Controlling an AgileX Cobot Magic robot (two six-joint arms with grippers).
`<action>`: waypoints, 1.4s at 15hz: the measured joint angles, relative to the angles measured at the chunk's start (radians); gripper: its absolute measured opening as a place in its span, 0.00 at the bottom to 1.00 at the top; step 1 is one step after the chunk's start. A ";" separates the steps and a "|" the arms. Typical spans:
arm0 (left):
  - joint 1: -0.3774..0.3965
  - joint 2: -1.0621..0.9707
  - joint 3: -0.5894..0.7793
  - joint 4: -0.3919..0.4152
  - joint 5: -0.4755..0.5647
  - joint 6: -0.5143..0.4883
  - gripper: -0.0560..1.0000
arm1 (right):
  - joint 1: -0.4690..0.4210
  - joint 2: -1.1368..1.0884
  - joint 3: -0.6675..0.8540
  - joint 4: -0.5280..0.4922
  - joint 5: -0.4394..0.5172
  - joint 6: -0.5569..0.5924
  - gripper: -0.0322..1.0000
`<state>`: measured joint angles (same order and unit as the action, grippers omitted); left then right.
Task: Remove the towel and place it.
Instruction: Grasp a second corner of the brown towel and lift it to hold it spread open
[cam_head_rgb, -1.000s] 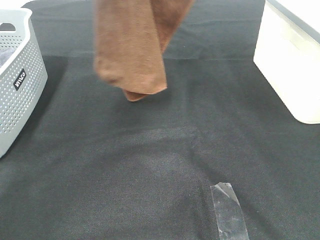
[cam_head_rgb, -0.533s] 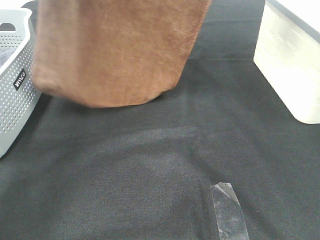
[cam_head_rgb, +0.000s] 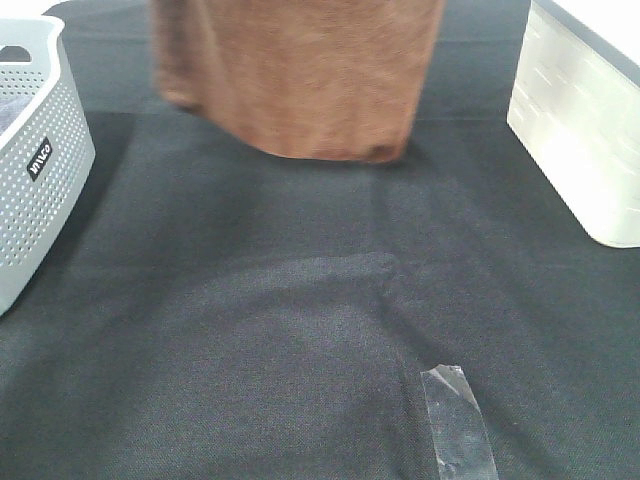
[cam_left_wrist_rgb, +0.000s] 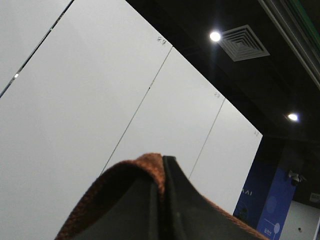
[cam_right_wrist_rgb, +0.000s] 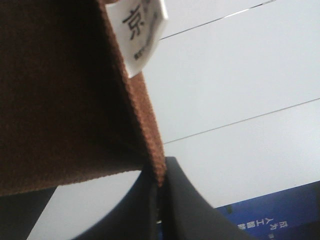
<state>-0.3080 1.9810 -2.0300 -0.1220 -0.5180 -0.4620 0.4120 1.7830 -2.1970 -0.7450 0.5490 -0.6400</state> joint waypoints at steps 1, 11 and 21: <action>0.002 0.020 -0.005 -0.020 -0.018 -0.002 0.05 | -0.012 0.003 0.000 -0.005 -0.059 0.015 0.03; 0.014 0.238 -0.308 0.011 -0.074 0.059 0.05 | -0.225 0.146 0.000 0.023 -0.572 0.305 0.03; 0.101 0.444 -0.543 0.075 -0.076 0.061 0.05 | -0.244 0.513 -0.438 0.067 -0.704 0.318 0.03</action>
<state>-0.2070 2.4250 -2.5730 -0.0470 -0.5940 -0.4010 0.1680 2.2960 -2.6350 -0.6780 -0.1550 -0.3220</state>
